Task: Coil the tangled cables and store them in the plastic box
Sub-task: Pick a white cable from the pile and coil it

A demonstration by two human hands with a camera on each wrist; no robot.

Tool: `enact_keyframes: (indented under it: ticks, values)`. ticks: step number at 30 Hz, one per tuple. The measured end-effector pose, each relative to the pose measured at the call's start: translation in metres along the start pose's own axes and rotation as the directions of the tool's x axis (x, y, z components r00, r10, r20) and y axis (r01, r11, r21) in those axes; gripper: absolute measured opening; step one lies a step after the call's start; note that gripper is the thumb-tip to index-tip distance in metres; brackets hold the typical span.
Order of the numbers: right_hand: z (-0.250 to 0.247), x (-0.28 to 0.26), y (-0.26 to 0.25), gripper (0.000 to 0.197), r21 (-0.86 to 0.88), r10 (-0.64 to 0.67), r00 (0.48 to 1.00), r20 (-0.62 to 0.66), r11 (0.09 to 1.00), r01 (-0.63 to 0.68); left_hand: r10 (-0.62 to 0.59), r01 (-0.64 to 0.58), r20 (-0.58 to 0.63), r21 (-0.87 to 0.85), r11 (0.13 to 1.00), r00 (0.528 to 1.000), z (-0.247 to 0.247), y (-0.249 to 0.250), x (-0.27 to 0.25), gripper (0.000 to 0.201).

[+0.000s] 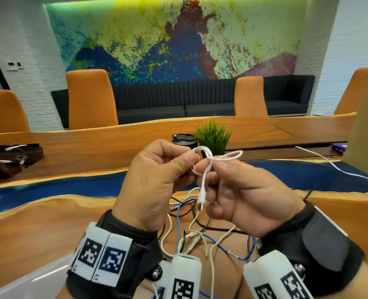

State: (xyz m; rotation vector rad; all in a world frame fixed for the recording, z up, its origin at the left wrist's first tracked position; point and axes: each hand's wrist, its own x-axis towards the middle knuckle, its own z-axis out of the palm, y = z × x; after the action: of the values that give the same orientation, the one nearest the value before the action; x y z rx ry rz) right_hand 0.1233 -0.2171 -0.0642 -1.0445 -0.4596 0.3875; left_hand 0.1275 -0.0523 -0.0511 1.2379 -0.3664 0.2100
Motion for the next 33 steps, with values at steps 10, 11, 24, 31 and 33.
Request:
enact_keyframes:
  ticks: [10,11,24,31,33]
  values:
    - [-0.005,0.003,0.006,0.006,-0.338,-0.009,0.982,-0.188,0.94,-0.056,0.109,-0.128,-0.118,-0.162,0.978,0.987,-0.006,0.009,0.003,0.004]
    - [-0.008,0.005,0.009,0.007,-0.489,-0.025,0.972,-0.236,0.867,-0.096,0.08,-0.103,-0.105,-0.23,0.968,0.991,-0.007,0.012,0.004,0.004]
    - [-0.003,-0.004,-0.015,0.002,-0.618,-0.459,0.824,-0.331,0.766,0.178,-0.104,0.076,0.081,0.293,0.953,0.991,-0.001,-0.007,-0.001,0.008]
    - [0.005,-0.003,-0.014,0.003,-0.382,-0.356,0.87,-0.34,0.898,0.218,-0.079,0.039,0.083,0.399,0.916,0.993,0.004,-0.013,-0.005,0.012]
    - [0.004,-0.002,-0.013,0.003,-0.354,-0.351,0.872,-0.34,0.907,0.228,-0.184,0.15,0.1,0.279,0.948,0.978,0.006,-0.013,-0.005,0.013]
